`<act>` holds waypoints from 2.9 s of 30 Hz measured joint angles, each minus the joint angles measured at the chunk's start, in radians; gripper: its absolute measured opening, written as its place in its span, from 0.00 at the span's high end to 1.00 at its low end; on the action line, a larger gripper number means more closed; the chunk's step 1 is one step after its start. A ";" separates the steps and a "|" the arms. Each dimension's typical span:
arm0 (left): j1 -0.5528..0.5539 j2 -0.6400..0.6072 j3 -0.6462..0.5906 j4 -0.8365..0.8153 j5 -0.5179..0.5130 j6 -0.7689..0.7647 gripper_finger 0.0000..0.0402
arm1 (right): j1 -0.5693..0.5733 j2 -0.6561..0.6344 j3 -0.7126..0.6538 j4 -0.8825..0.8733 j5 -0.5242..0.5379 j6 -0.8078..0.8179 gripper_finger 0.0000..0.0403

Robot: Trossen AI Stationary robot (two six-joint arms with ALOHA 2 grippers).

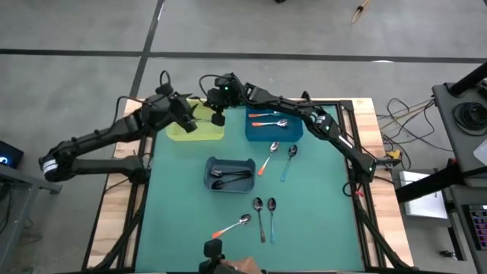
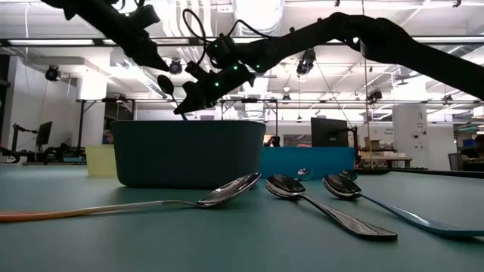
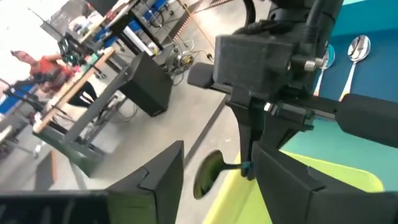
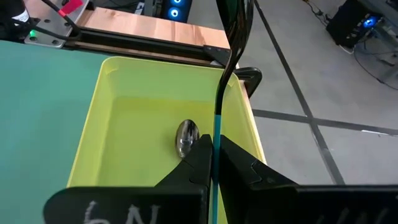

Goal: Sort silverware by color (type)
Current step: Put the blue spoon into the green bin

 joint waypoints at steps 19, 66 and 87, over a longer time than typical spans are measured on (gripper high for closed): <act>0.113 0.107 0.017 -0.015 0.052 0.098 0.66 | 0.000 -0.002 0.000 -0.010 -0.024 -0.008 0.98; 0.177 0.245 0.033 -0.249 -0.046 -0.597 1.00 | -0.047 -0.319 -0.185 -0.443 0.005 0.044 0.66; 0.245 0.392 0.033 -0.150 0.053 -0.705 1.00 | 0.004 -0.901 -1.077 0.273 0.003 0.146 0.66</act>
